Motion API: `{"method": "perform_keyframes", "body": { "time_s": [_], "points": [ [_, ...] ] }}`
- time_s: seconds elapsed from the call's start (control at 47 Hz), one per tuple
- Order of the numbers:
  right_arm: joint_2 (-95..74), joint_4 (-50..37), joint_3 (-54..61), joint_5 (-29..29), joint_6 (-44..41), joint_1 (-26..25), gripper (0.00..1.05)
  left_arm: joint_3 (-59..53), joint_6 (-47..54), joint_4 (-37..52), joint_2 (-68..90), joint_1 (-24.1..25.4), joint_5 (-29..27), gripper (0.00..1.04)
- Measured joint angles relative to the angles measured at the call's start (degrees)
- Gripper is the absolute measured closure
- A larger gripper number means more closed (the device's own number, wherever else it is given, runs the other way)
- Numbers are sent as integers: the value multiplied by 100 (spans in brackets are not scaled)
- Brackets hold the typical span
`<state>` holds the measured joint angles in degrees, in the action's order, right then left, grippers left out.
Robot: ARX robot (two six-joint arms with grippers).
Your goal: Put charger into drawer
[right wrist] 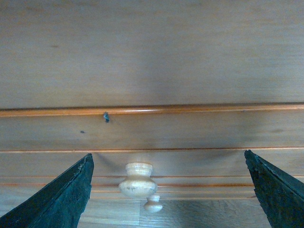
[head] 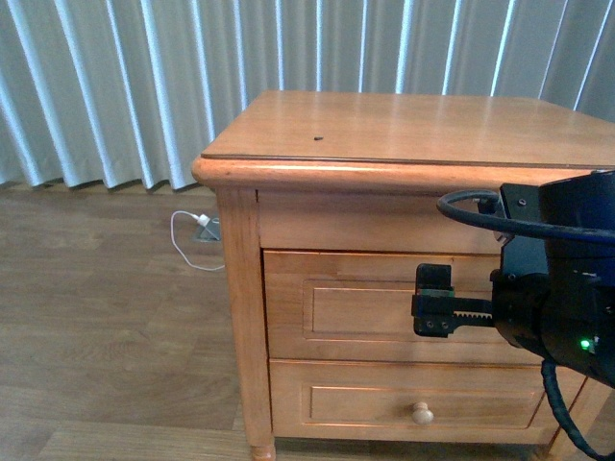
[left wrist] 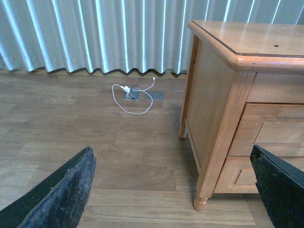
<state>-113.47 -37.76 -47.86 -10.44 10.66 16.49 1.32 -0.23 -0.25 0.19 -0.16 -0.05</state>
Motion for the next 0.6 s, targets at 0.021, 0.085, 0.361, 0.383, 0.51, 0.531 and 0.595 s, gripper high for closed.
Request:
{"method": "perform_keyframes", "body": {
  "time_s": [0.021, 0.085, 0.361, 0.383, 0.51, 0.531, 0.595],
  "points": [
    [63, 44, 42, 17, -35, -2, 9, 0, -2, 0, 0, 0, 0, 6],
    [313, 219, 201, 90, -127, -2, 9, 0, -2, 0, 0, 0, 0, 6],
    [1519, 846, 997, 334, -435, -28, 9, 0, 0, 0, 0, 0, 0, 6],
    [1591, 885, 1032, 341, -442, -35, 9, 0, -2, 0, 0, 0, 0, 6],
    [2444, 1349, 1344, 516, -487, -129, 9, 0, -2, 0, 0, 0, 0, 6],
    [2616, 1456, 1392, 564, -490, -146, 9, 0, -2, 0, 0, 0, 0, 6],
    [3163, 1757, 1554, 651, -514, -203, 9, 0, 0, 0, 0, 0, 0, 6]
  ]
}}
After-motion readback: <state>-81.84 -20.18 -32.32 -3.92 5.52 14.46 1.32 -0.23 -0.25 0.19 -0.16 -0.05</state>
